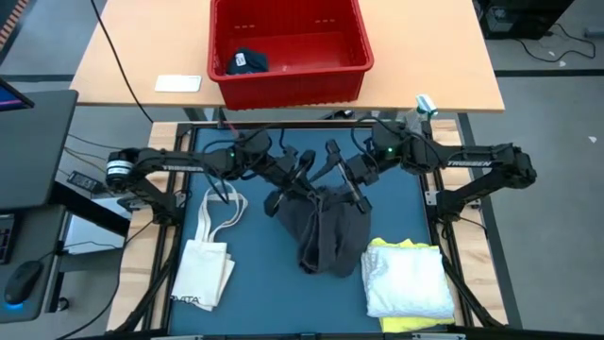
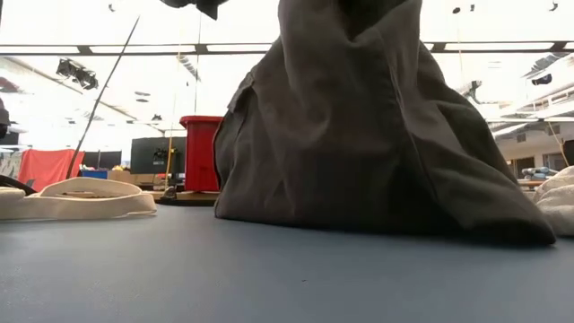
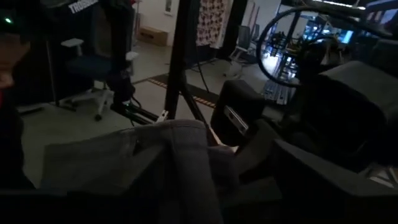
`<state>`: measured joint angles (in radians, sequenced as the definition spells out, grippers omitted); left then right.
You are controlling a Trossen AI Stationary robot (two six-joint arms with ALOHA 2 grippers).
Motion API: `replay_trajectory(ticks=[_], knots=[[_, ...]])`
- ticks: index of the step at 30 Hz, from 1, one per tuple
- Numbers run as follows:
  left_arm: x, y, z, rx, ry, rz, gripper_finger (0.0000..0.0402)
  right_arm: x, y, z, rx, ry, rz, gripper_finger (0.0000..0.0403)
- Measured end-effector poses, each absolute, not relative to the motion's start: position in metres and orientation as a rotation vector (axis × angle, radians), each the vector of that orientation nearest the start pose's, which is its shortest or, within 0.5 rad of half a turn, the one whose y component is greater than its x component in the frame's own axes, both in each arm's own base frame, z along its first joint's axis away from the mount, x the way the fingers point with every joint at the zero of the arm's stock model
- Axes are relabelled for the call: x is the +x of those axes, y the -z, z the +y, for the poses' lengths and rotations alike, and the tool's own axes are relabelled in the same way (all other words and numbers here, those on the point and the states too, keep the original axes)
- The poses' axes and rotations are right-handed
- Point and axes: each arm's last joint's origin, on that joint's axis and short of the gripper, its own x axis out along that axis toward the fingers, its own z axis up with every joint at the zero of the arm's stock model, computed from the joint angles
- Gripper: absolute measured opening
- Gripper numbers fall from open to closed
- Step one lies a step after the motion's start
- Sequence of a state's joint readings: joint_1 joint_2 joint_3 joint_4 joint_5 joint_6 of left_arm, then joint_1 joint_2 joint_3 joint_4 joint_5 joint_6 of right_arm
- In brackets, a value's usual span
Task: Fold laundry
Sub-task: Fold the gray boxer
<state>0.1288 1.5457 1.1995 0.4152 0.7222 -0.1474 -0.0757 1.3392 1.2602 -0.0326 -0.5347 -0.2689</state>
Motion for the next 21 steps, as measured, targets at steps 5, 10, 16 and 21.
replay_trajectory(ticks=[5, 10, 16, 21], knots=[[0.3534, -0.3475, 0.024, -0.134, 0.615, -0.023, 0.0009, 0.2996, -0.385, -0.0033, -0.211, -0.525, 0.096, 0.0291], [0.3522, -0.3521, 0.0223, -0.192, 0.662, -0.039, 0.0009, 0.2994, -0.3844, -0.0002, -0.232, -0.54, 0.097, 0.0278], [0.3535, -0.3491, 0.0222, -0.191, 0.668, -0.022, 0.0009, 0.2991, -0.3822, 0.002, -0.22, -0.553, 0.12, 0.0248], [0.3557, -0.3444, 0.0188, -0.299, 0.754, 0.043, 0.0009, 0.2981, -0.3803, 0.0026, -0.21, -0.575, 0.138, 0.0229]])
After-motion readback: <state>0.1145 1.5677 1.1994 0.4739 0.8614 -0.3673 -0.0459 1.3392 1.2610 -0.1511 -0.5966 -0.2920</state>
